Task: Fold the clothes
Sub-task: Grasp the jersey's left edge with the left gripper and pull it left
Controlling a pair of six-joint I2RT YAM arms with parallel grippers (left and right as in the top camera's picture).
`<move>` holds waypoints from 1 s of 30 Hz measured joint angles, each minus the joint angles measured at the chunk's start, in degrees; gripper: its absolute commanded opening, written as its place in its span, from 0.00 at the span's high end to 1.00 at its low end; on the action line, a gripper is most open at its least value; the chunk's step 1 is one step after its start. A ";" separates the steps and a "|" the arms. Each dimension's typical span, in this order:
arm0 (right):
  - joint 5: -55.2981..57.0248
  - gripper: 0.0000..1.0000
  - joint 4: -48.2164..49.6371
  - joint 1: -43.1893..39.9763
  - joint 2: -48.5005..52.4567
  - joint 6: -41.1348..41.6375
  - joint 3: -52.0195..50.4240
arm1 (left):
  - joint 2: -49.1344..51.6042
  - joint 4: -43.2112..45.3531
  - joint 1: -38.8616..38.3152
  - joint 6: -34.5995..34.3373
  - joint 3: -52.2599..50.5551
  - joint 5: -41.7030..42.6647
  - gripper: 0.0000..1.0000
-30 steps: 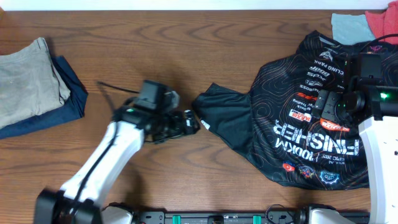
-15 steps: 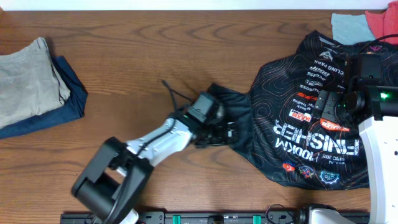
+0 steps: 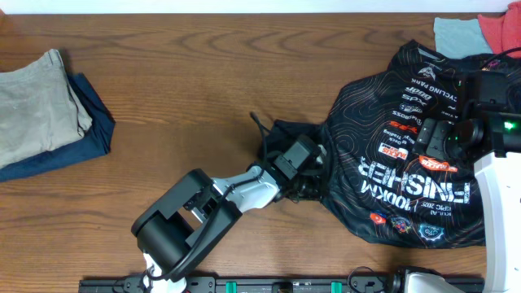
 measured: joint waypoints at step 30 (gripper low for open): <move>-0.04 0.01 -0.33 -3.69 0.00 -0.22 0.00 | -19.04 -44.04 47.41 10.43 4.52 0.55 0.02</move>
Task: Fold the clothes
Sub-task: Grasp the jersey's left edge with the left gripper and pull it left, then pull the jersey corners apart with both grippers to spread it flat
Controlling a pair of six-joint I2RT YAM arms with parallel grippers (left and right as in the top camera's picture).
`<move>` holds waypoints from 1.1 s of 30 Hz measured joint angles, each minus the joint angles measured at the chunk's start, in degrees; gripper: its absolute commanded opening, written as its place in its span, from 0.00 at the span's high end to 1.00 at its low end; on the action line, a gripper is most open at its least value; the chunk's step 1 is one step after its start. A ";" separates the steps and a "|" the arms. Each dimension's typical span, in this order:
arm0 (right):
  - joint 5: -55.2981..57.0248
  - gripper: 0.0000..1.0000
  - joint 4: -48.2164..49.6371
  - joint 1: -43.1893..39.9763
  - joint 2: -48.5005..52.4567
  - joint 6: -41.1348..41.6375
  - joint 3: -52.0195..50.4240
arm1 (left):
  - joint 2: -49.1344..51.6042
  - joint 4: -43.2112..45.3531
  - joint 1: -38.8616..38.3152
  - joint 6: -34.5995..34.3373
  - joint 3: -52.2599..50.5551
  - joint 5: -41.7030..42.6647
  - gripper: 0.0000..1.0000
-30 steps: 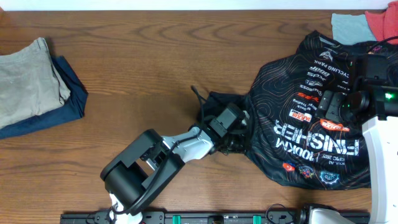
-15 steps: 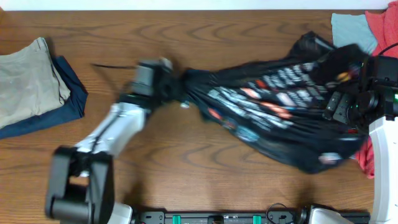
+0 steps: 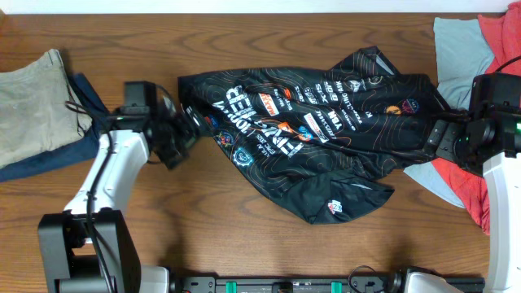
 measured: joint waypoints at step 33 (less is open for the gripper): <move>0.00 0.01 -0.98 0.00 0.00 0.00 0.00 | 11.28 24.79 -46.31 -28.74 -8.09 -2.67 0.94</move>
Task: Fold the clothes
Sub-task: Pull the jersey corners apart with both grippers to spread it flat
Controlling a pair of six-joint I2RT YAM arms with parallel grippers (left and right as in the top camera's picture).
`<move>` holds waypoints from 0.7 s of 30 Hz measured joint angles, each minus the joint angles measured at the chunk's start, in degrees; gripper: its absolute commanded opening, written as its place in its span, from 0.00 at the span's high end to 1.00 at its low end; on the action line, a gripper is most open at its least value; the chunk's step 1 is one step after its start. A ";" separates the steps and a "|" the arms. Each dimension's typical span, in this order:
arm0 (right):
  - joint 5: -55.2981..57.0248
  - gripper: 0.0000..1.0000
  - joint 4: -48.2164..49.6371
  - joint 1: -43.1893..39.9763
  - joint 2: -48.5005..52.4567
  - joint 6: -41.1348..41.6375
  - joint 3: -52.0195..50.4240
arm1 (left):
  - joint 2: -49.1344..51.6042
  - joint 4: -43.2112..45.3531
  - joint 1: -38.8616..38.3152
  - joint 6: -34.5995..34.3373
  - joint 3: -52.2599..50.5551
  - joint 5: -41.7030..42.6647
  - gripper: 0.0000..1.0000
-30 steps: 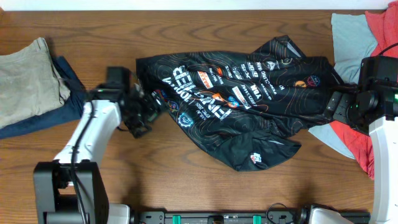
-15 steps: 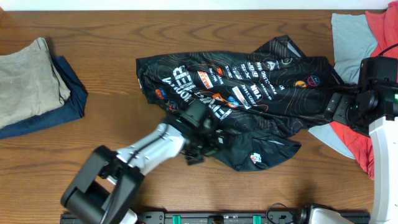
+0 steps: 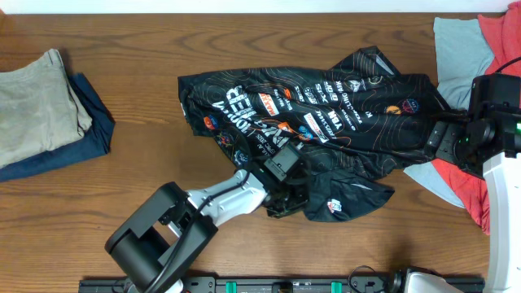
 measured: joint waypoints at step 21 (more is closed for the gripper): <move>-6.88 0.01 1.05 0.00 0.00 0.00 -3.39 | -3.96 -35.17 60.37 30.45 -1.46 -7.15 0.94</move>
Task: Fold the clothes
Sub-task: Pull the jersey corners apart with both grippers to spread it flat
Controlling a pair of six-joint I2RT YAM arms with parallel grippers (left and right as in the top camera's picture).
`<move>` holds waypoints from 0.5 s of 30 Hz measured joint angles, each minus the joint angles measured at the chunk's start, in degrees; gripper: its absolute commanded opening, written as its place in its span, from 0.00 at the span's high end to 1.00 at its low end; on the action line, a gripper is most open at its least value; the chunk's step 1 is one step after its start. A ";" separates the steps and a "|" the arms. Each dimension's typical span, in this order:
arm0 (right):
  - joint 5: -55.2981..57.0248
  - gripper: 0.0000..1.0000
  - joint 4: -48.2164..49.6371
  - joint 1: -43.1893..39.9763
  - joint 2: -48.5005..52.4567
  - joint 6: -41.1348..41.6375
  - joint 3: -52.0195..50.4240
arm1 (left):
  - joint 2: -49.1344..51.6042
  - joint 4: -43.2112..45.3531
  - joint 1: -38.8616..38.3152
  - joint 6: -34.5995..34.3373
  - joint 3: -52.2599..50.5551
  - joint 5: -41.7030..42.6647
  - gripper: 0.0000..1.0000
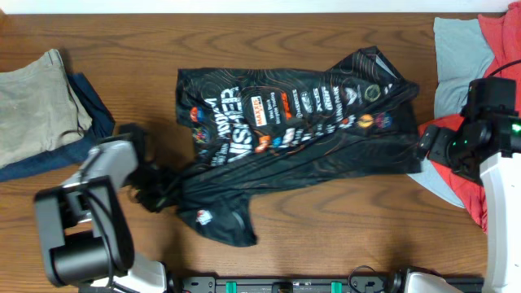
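Note:
A black shirt (309, 130) with bright sponsor prints lies stretched across the middle of the table, print side up. Its lower part is drawn out into a flap (220, 220) toward the front left. My left gripper (161, 192) sits at the left tip of that flap, shut on the cloth. My right gripper (425, 146) is at the shirt's right edge and looks shut on the fabric there. Both sets of fingertips are mostly hidden by the gripper bodies and the cloth.
A folded beige garment (32, 106) lies on a folded navy one (89, 122) at the left edge. At the right edge are a light blue cloth (456, 49) and a red cloth (498, 32), partly under my right arm.
My left gripper was at the shirt's lower middle and is now far to the left near the front. The lower part of the shirt has come with it. The right gripper shifted slightly left.
The shirt first lay bunched at the right, with my left gripper at its left edge. Then it was stretched across the table between both grippers. Then the left gripper was at the lower middle fold. Now that fold is pulled out to the left.

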 measured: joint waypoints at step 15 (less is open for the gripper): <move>-12.90 0.15 24.94 0.00 0.00 0.00 -25.97 | -0.02 -1.79 8.96 7.28 -0.55 -0.48 0.94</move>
